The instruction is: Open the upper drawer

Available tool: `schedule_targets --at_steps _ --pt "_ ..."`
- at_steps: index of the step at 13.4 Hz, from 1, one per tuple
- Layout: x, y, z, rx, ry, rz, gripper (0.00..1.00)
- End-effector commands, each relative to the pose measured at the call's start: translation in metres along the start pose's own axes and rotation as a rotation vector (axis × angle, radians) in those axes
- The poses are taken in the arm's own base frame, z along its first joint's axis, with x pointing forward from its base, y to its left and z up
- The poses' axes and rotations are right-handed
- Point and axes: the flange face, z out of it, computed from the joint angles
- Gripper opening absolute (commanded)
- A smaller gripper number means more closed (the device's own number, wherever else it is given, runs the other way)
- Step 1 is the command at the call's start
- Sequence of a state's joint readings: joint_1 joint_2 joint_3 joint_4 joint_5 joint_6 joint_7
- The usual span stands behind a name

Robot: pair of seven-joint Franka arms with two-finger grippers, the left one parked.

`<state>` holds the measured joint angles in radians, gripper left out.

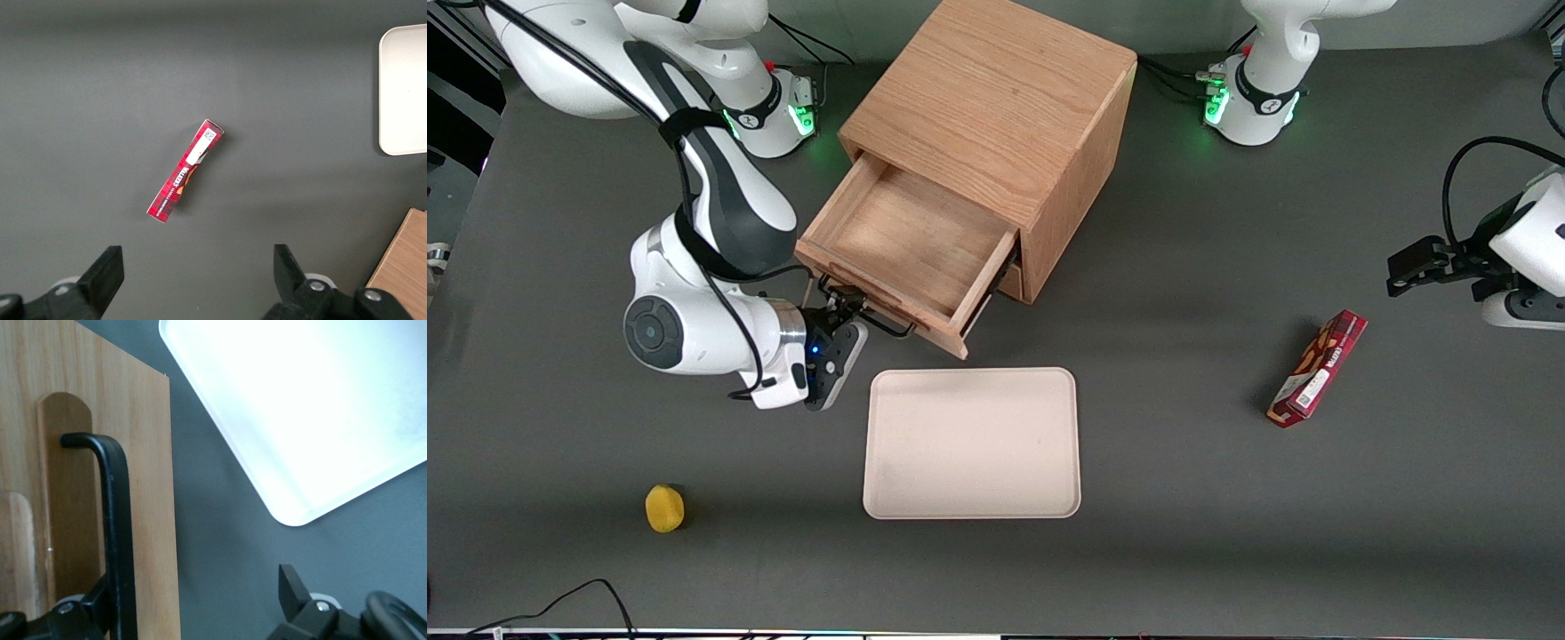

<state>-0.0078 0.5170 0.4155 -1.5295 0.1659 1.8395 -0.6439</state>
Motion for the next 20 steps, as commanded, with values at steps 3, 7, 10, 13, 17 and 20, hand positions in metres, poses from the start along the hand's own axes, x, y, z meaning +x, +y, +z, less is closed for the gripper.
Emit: schedule_targets --at_steps 3,7,10,13,17,20 --pt "-0.002 0.051 -0.013 -0.008 0.000 -0.036 1.00" --pt "-0.006 0.070 -0.020 -0.024 -0.010 -0.062 1.00" --pt "-0.003 0.057 -0.034 -0.012 -0.023 -0.034 1.00" --pt "-0.003 0.041 -0.077 -0.005 -0.037 -0.052 1.00" --pt "-0.016 -0.012 -0.159 -0.089 -0.011 -0.032 1.00" --pt "-0.038 -0.066 -0.224 -0.158 0.032 0.241 1.00"
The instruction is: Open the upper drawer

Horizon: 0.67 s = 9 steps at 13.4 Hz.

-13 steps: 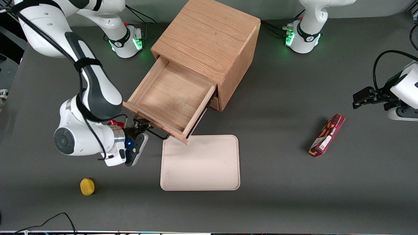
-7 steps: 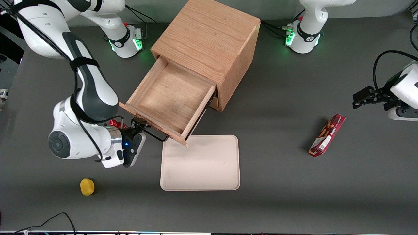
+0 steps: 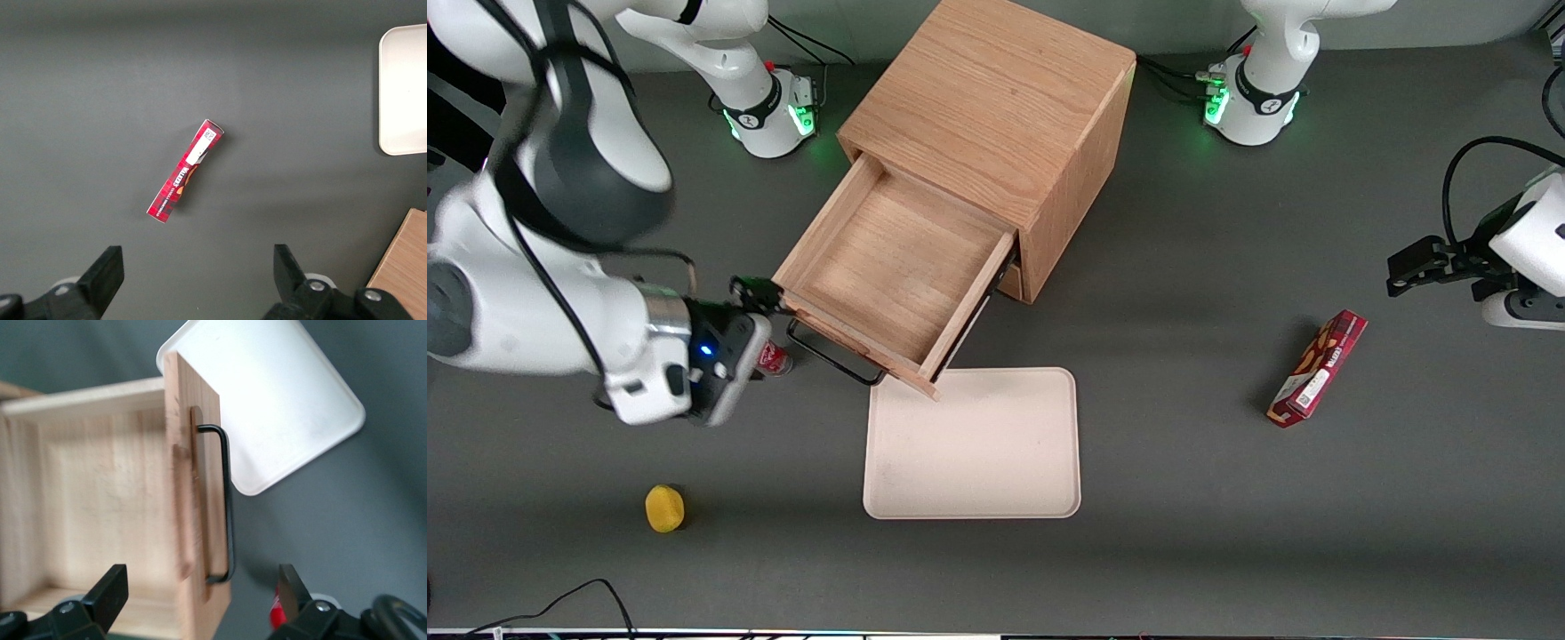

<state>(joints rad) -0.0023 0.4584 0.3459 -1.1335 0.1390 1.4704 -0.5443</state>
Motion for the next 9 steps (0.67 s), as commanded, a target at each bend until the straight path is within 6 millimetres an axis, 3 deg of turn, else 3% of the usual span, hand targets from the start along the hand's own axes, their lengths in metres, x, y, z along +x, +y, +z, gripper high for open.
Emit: schedule_targets --at_steps 1,3,5,7,9 --pt "-0.028 -0.047 -0.056 -0.082 -0.014 0.261 1.00" --pt "-0.048 -0.074 -0.085 -0.142 -0.031 0.429 1.00" --pt "-0.077 -0.080 -0.106 -0.226 -0.062 0.561 1.00" --pt "-0.111 -0.086 -0.110 -0.244 -0.112 0.676 1.00" --pt "-0.148 -0.080 -0.096 -0.257 -0.140 0.748 1.00"
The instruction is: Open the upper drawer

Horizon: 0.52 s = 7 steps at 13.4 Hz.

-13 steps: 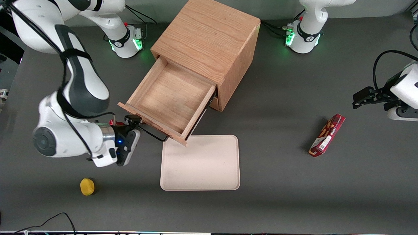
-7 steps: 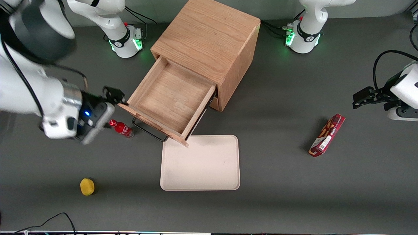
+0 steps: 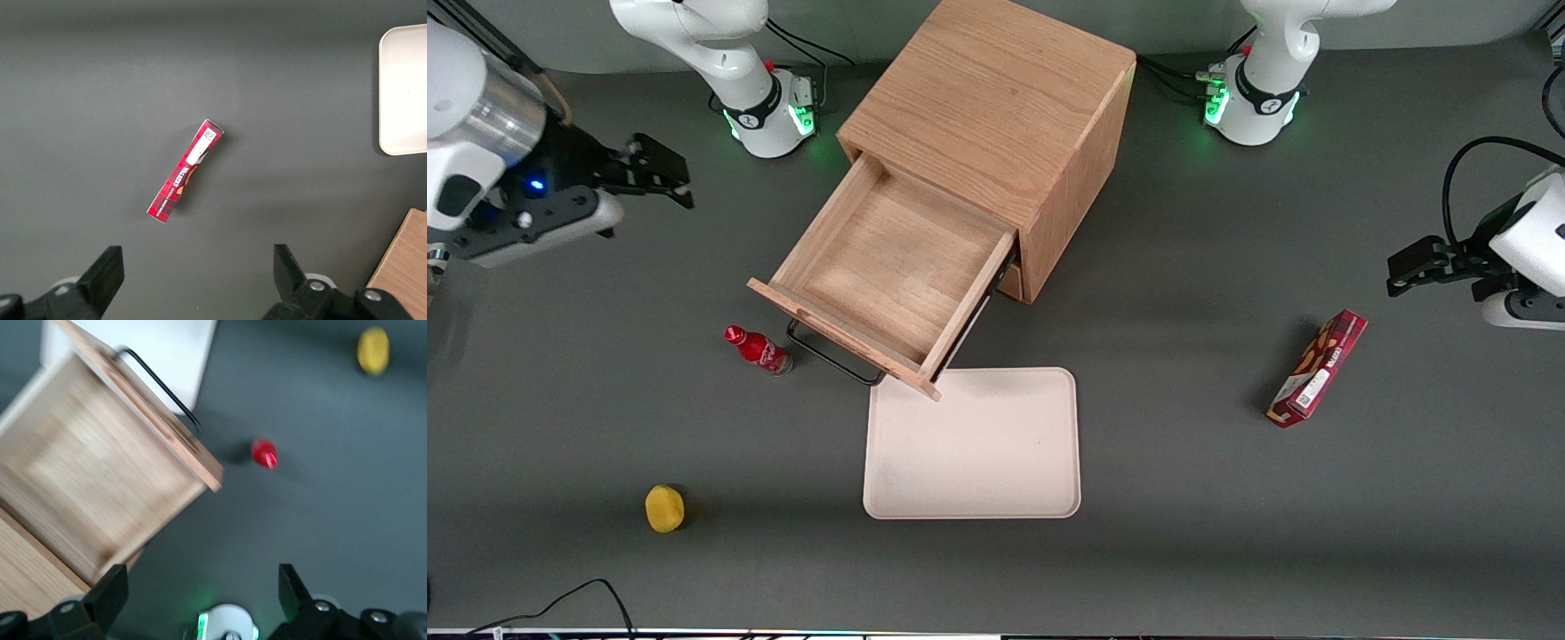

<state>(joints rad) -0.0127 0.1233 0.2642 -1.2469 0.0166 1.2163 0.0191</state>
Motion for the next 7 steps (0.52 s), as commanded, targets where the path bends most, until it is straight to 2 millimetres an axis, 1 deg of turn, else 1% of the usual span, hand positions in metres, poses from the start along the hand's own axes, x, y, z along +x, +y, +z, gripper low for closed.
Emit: schedule_targets --at_steps 1,2,3,4,5,7 --pt "-0.038 0.033 0.035 -0.046 -0.028 0.131 1.00" --pt "-0.039 0.056 0.052 -0.036 -0.009 0.171 1.00" --pt "-0.037 0.070 0.069 -0.032 0.007 0.190 1.00" --pt "-0.033 0.076 0.084 -0.030 0.009 0.201 1.00" --pt "-0.033 0.083 0.091 -0.028 0.020 0.216 1.00" --pt "-0.034 0.087 0.084 -0.038 0.041 0.215 1.00"
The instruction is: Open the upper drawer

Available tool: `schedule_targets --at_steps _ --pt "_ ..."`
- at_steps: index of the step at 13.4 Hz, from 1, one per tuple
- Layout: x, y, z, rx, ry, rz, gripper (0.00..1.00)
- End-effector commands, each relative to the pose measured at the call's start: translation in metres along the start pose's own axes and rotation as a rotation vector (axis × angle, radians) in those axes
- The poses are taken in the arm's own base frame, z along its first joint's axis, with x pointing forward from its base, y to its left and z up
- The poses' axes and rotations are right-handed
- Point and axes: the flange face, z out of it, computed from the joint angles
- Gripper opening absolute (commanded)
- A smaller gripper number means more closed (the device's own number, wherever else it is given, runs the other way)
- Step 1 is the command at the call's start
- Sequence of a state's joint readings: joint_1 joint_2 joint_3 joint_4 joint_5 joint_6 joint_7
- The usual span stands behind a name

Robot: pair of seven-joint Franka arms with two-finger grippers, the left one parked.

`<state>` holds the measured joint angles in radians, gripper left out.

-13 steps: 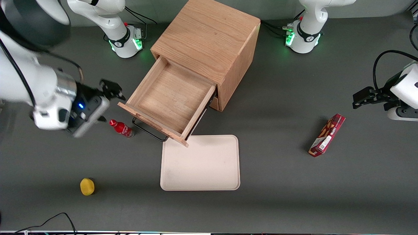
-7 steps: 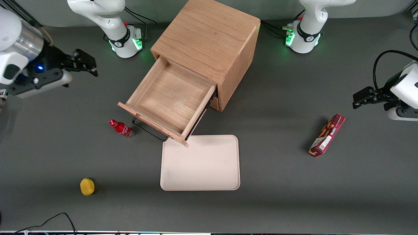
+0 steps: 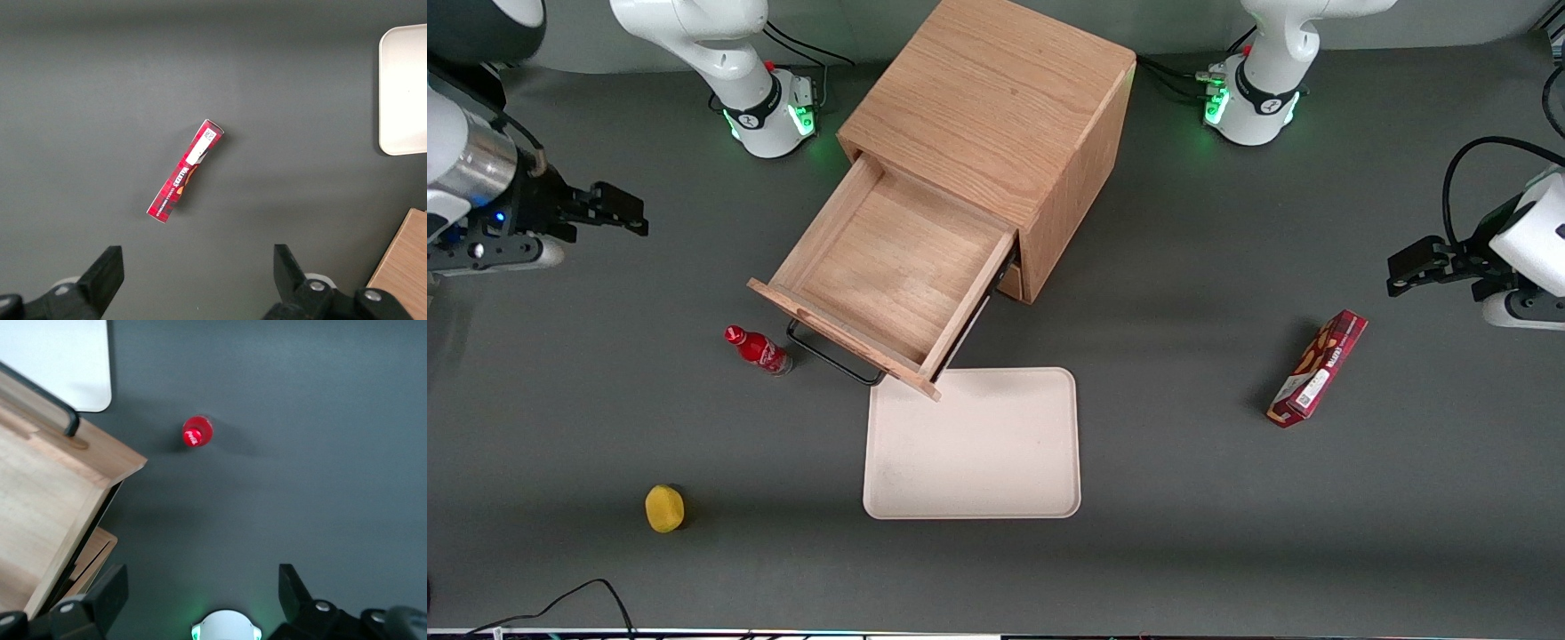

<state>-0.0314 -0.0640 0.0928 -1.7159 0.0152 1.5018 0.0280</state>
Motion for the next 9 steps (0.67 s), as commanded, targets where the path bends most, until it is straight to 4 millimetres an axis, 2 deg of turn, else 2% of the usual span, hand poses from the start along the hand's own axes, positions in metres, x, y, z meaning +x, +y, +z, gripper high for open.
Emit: schedule_targets --at_steps 1,4,9 --pt "-0.010 -0.004 -0.010 -0.026 0.045 0.003 1.00" --pt "0.012 -0.005 -0.024 -0.035 0.069 -0.003 1.00" --pt "0.016 -0.005 -0.033 -0.032 0.087 0.011 1.00"
